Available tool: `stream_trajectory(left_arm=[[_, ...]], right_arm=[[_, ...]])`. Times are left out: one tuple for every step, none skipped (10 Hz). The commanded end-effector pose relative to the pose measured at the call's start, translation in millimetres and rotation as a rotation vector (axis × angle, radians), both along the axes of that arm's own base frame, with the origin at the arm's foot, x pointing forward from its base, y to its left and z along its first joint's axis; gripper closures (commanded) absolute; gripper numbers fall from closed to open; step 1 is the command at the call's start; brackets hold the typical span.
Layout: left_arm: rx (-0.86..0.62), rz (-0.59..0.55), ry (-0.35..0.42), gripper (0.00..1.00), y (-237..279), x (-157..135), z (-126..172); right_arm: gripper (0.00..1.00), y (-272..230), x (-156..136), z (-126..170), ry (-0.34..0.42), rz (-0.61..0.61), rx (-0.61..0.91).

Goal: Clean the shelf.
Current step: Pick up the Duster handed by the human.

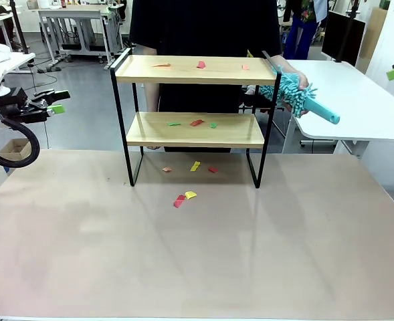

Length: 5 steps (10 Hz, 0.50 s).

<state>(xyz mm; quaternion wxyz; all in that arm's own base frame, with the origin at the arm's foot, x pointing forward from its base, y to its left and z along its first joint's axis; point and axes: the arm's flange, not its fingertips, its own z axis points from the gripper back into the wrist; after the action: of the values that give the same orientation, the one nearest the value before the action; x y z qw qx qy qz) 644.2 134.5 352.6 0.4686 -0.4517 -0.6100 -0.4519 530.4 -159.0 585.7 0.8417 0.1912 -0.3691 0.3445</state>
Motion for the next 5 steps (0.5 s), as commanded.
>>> stream_trajectory(left_arm=[[0.0,0.003,-0.01,0.0,1,-1,2],[0.0,0.003,-0.01,0.0,1,-1,2],[0.0,0.003,-0.01,0.0,1,-1,2],[0.0,0.003,-0.01,0.0,1,-1,2],[0.0,0.003,-0.01,0.0,1,-1,2]], right_arm=[[0.0,40,-9,-5,0.129,-0.201,-0.12],[0.0,42,-4,-12,0.122,-0.209,-0.086],[0.0,17,-4,7,0.035,-0.086,-0.06],[0.0,17,-4,7,0.035,-0.086,-0.06],[0.0,17,-4,7,0.035,-0.086,-0.06]])
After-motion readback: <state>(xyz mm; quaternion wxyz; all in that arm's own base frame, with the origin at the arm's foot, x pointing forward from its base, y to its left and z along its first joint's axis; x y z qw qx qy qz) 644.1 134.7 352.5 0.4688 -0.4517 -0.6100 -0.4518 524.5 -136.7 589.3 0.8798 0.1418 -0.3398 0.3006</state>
